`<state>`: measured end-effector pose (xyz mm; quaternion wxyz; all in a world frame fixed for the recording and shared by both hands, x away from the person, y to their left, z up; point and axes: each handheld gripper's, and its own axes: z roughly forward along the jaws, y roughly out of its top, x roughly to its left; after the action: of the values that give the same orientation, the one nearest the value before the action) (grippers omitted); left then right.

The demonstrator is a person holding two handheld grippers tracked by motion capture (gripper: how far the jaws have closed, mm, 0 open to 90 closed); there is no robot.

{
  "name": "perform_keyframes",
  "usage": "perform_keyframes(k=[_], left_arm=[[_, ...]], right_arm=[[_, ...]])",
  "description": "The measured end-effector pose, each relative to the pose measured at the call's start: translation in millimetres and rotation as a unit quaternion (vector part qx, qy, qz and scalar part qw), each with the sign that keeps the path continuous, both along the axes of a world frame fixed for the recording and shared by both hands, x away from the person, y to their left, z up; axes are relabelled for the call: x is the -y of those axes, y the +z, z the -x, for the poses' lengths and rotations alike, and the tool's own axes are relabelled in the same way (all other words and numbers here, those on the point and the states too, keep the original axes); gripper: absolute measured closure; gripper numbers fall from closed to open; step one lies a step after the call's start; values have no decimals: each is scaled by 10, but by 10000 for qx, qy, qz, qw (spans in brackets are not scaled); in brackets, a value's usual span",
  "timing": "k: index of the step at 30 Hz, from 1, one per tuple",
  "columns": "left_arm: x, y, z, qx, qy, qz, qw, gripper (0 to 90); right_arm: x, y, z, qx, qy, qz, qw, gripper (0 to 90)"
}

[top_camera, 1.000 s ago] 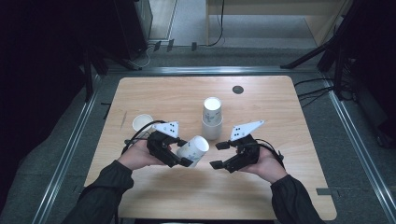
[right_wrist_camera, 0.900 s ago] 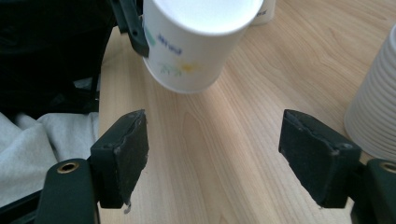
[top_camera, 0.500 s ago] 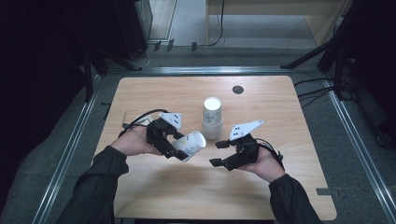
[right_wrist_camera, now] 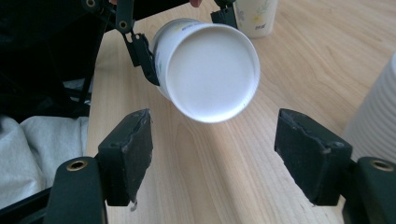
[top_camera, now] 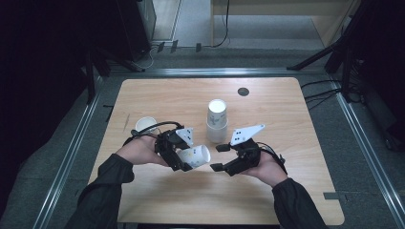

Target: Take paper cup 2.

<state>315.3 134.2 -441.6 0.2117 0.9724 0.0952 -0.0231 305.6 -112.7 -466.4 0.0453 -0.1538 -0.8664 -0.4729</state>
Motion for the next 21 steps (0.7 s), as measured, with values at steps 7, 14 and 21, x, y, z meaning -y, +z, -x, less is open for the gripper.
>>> perform_keyframes(k=[7, 14, 21], left_arm=[[78, -50, 83, 95, -266, -300, 9992, 298], [161, -58, 125, 45, -416, -384, 9984, 298], [239, -53, 185, 52, -568, -356, 9977, 297]], right_arm=[[-126, -48, 17, -10, 131, 121, 9998, 248], [-255, -91, 32, -36, 351, 153, 9993, 244], [-342, -130, 89, 106, 537, 294, 9981, 268]])
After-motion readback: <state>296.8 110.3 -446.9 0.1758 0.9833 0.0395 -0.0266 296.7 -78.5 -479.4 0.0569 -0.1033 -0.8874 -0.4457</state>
